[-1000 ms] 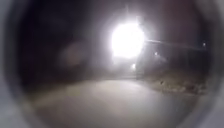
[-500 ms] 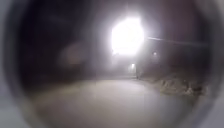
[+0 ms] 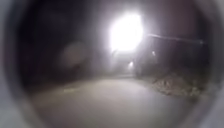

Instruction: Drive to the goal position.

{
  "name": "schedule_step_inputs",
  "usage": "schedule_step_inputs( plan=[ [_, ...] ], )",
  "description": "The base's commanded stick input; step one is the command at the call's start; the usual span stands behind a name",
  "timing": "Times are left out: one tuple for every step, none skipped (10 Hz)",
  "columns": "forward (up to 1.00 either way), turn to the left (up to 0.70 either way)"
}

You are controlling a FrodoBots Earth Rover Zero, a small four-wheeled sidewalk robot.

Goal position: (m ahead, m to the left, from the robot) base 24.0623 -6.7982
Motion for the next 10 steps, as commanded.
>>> schedule_step_inputs(
  plan=[
    [1.0,-0.02],
    [1.0,-0.04],
    [1.0,-0.05],
    [1.0,-0.05],
    [1.0,-0.04],
    [1.0,-0.01],
    [1.0,0.01],
    [1.0,0.04],
    [1.0,0.05],
    [1.0,0.05]
  ],
)
